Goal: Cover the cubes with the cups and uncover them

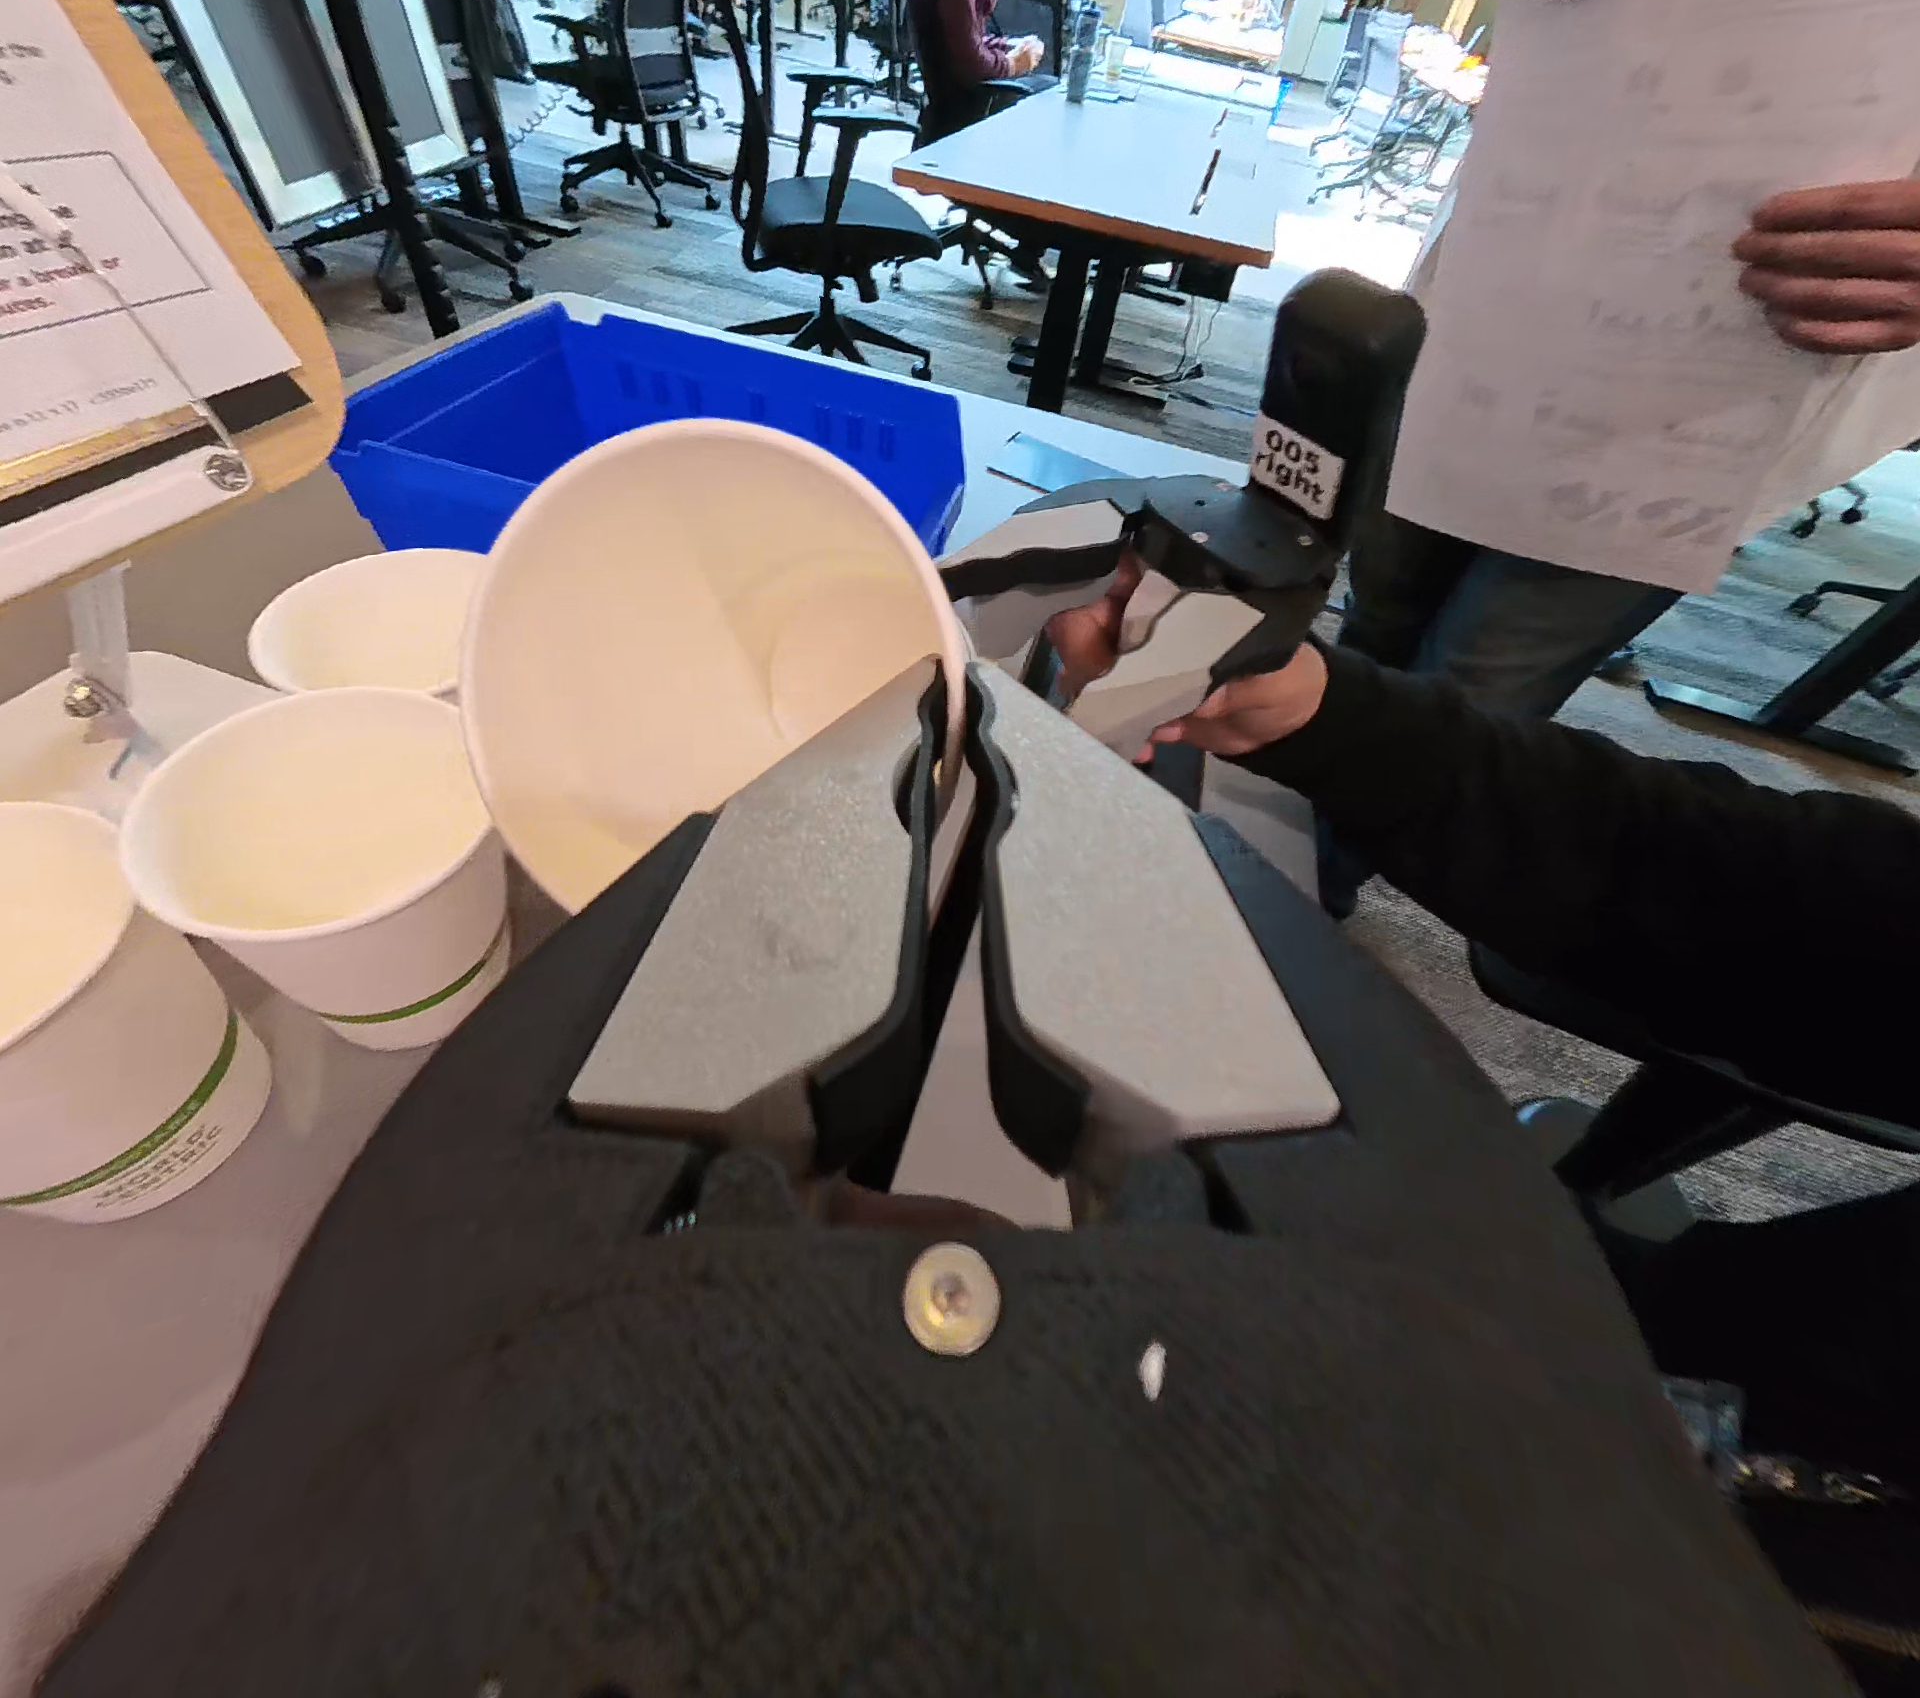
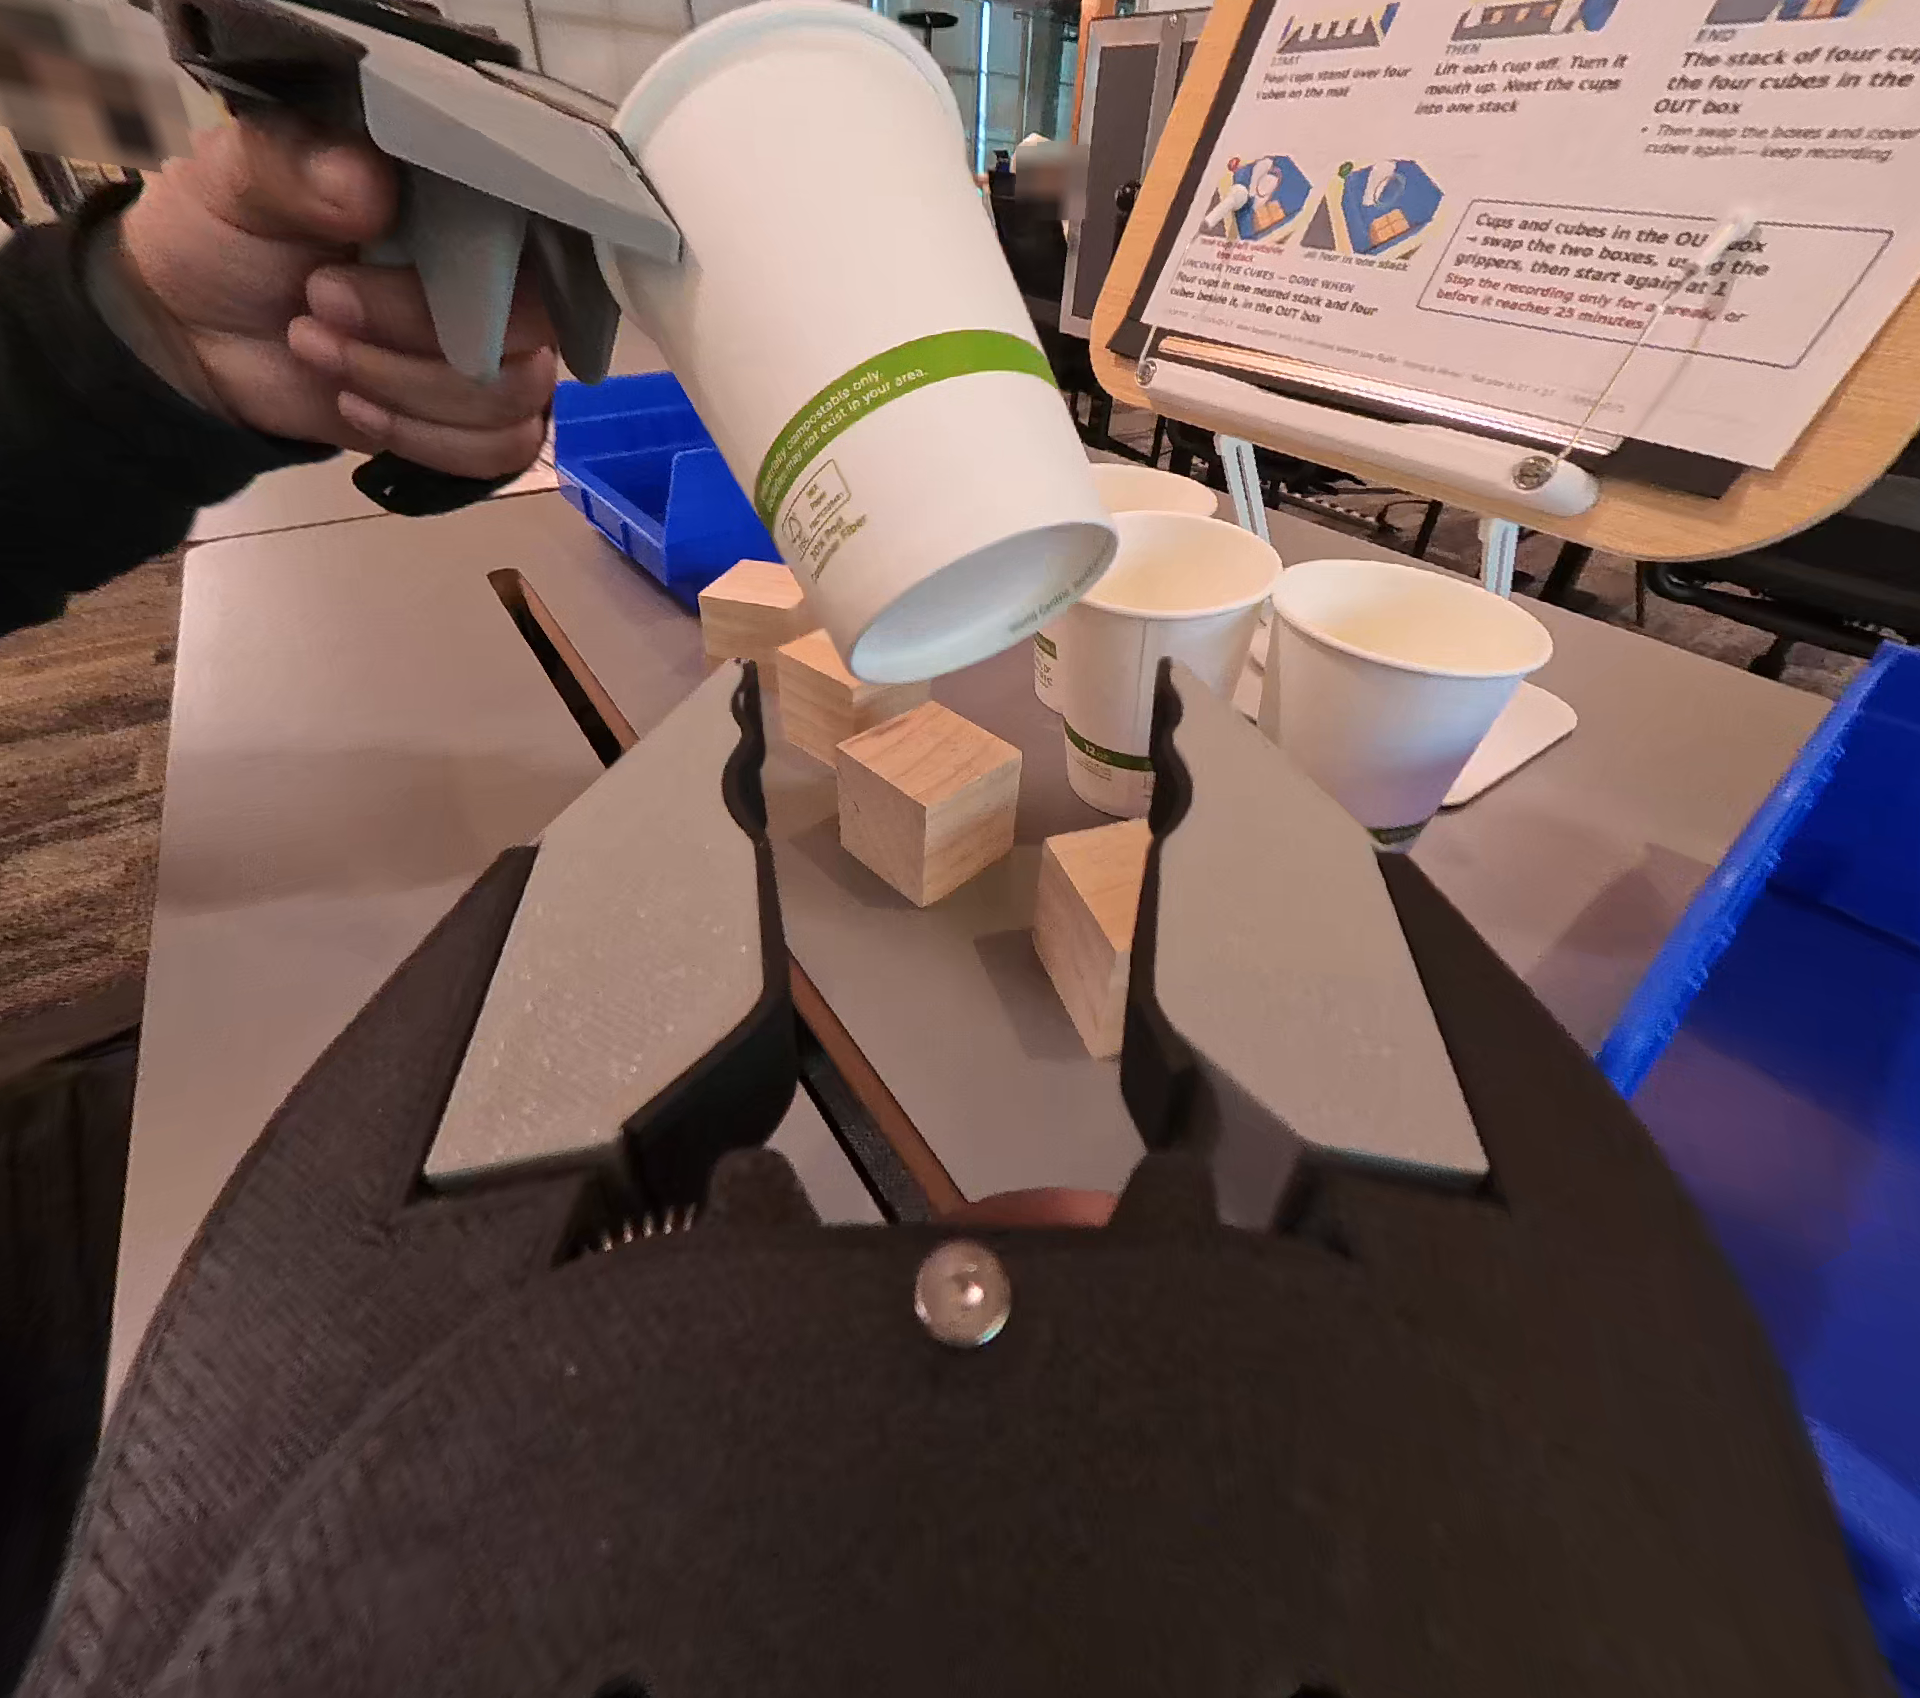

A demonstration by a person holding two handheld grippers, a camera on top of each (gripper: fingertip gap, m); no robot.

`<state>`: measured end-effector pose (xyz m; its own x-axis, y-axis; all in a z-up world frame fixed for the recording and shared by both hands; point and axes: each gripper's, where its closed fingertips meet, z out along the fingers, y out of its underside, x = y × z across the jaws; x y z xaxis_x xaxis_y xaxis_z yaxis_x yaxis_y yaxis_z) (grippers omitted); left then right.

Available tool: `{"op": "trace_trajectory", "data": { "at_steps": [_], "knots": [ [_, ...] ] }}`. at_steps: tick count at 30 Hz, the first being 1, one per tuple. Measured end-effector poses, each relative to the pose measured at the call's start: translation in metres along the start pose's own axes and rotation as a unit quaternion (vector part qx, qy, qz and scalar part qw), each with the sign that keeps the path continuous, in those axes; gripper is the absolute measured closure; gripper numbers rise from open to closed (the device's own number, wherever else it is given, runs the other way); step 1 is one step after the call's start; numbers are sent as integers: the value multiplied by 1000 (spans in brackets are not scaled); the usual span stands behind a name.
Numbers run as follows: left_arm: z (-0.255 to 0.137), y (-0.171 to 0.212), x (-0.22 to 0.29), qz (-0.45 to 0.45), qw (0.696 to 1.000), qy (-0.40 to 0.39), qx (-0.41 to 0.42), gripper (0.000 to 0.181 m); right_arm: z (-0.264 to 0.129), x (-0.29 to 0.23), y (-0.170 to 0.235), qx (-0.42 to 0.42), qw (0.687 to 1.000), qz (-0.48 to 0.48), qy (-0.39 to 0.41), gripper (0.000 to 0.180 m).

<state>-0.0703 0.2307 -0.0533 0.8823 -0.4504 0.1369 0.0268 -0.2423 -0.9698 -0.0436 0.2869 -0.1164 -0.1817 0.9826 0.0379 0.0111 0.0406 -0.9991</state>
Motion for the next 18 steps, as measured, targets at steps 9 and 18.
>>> {"op": "trace_trajectory", "data": {
  "at_steps": [9, 18],
  "knots": [
    [-2, -8, 20, -67, 991, 109, 38, 181, 6, -16, -24, 54, 998, -4, -37, 99],
    [-4, -4, 18, -92, 987, 126, 44, 181, 11, -20, -28, 66, 996, -1, -52, 106]
  ]
}}
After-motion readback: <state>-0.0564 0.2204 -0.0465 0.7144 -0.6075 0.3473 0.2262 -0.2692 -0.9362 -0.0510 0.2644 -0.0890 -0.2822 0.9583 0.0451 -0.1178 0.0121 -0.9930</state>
